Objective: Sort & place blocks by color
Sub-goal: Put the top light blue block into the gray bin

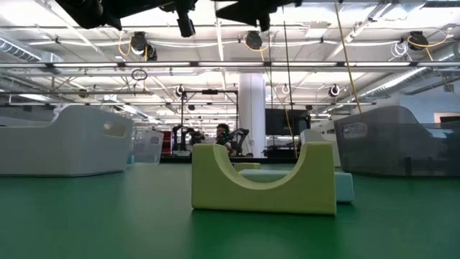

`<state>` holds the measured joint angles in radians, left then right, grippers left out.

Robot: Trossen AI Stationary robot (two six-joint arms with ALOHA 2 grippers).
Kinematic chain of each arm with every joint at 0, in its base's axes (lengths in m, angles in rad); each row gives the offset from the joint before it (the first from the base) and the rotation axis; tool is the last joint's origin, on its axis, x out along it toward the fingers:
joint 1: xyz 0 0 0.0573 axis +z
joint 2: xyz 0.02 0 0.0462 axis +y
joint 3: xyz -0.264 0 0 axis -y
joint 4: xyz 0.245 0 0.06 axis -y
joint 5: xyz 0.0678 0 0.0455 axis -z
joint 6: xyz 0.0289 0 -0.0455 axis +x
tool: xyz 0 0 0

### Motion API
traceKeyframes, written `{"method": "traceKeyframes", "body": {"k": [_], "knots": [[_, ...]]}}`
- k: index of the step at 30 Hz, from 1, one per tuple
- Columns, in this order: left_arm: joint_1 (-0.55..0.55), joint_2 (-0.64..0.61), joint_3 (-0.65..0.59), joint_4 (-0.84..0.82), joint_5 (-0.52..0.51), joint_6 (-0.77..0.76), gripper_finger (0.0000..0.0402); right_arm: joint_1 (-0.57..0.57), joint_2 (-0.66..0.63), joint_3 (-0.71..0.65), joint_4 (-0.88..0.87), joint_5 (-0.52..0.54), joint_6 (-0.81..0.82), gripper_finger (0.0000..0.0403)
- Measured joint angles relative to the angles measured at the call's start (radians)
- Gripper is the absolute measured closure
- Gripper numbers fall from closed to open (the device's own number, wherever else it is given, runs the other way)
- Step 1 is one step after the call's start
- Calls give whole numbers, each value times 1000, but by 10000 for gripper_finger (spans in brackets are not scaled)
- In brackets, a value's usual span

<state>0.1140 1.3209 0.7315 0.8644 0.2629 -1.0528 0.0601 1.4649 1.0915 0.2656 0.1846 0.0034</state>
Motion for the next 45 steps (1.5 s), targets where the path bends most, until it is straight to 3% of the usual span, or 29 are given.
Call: {"method": "traceKeyframes", "body": {"k": [10,14,21,24,28,34,38,45], "knots": [[37,-8,0,-248,282,-53,250,12,-140,1,-450,-62,264,175],[44,-49,-1,-453,364,-18,261,27,-157,1,-536,-83,349,175],[34,-224,-1,-906,397,60,251,58,-150,1,-620,-46,378,175],[19,-316,-1,-1124,339,79,256,72,-150,1,-618,-28,377,175],[-36,-404,-1,-1426,183,76,259,85,-124,1,-631,-24,376,175],[-137,-429,-1,-1748,-78,-8,249,86,-24,1,-655,5,363,175],[-195,-392,-1,-1814,-187,-73,253,86,71,1,-635,26,342,175],[-243,-293,-1,-1813,-272,-129,246,84,183,1,-612,28,329,175]]}}
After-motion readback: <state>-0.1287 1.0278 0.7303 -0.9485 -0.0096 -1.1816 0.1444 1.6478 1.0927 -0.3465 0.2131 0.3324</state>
